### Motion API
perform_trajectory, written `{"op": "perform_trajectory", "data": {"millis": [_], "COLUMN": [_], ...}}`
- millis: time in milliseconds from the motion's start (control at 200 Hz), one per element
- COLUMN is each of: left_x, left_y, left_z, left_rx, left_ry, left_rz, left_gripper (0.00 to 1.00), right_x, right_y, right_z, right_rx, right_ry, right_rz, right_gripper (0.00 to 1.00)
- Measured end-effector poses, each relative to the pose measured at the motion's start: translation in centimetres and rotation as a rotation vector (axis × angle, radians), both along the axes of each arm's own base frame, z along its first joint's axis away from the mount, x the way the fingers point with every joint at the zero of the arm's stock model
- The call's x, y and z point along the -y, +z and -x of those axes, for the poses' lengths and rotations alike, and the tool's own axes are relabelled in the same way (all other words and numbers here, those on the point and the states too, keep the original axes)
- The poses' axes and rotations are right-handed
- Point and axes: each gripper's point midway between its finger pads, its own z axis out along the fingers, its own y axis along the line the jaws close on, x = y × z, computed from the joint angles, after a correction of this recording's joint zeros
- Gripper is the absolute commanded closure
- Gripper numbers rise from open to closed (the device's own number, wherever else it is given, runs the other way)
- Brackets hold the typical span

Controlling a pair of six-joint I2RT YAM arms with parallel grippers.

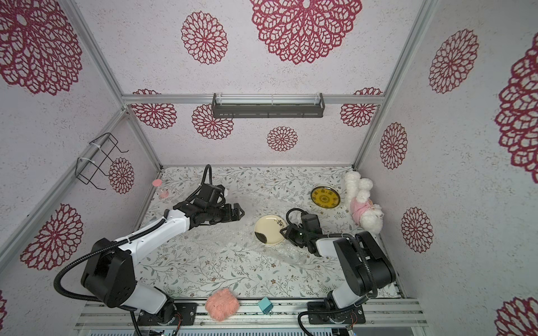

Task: Unpack dinner plates from bubble wrap
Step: Pick up the plate from the bubble wrap.

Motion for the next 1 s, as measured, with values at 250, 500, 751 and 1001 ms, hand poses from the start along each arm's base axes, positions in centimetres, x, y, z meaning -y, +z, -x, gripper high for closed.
{"op": "perform_trajectory", "data": {"millis": [250, 500, 751, 1001], "left_x": [0.1, 0.0, -0.2, -0.2], "left_y": [0.1, -0.4, -0.8, -0.9], "left_z": [-0.1, 0.1, 0.3, 0.4], "left_rx": [0.005, -0.002, -0.012, -0.013], "left_ry": [0.0, 0.005, 0.005, 0.005], "left_rz": [0.003, 0.005, -0.001, -0.002], "left_gripper": [0.03, 0.03, 0.03, 0.02], "right_x": [0.3, 0.6, 0.7, 2.2], "right_y": [-0.4, 0.0, 2.5, 4.2], "right_z": [0.0, -0.1, -0.3, -0.9], "right_rx": [0.006, 0.015, 0.067, 0.09], "right_ry": [-0.03, -0.048, -0.061, -0.107], "right_rz": [-0.003, 0.002, -0.011, -0.025], "right_gripper": [0.82, 0.92, 0.96, 0.96]}}
